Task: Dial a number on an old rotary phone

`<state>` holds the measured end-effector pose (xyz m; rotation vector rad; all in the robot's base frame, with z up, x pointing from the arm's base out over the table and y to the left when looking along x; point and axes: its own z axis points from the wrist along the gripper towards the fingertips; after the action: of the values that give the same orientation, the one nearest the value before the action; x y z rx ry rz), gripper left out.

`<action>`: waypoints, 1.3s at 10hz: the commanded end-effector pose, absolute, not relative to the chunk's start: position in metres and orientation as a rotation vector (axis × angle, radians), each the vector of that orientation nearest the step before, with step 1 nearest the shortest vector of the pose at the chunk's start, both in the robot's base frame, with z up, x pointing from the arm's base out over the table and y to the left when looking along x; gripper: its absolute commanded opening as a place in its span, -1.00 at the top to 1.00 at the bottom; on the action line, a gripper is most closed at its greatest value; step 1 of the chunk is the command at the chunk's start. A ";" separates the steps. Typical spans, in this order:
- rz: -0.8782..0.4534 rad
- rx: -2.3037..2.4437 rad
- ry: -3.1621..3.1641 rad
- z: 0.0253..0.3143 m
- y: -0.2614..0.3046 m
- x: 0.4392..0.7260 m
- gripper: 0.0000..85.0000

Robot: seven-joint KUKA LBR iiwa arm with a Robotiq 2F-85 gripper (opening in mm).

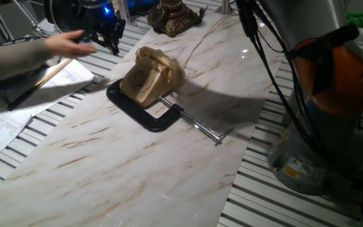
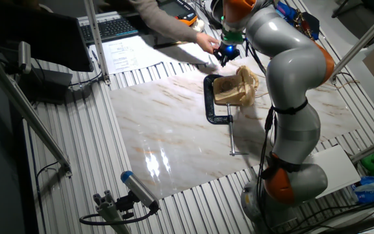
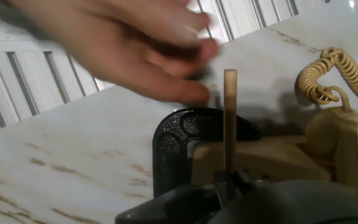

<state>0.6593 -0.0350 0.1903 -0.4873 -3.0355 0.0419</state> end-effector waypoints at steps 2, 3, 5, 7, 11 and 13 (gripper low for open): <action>0.085 -0.483 -3.038 0.190 -0.035 0.659 1.00; 0.100 -0.495 -3.047 0.188 -0.034 0.659 1.00; 0.113 -0.510 -3.052 0.186 -0.034 0.659 1.00; 0.117 -0.491 -3.035 0.185 -0.035 0.659 1.00; 0.115 -0.531 -3.013 0.181 -0.033 0.654 0.20; 0.135 -0.534 -3.008 0.183 -0.033 0.653 0.20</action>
<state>0.6534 -0.0328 0.1828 -0.5329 -3.0074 0.1375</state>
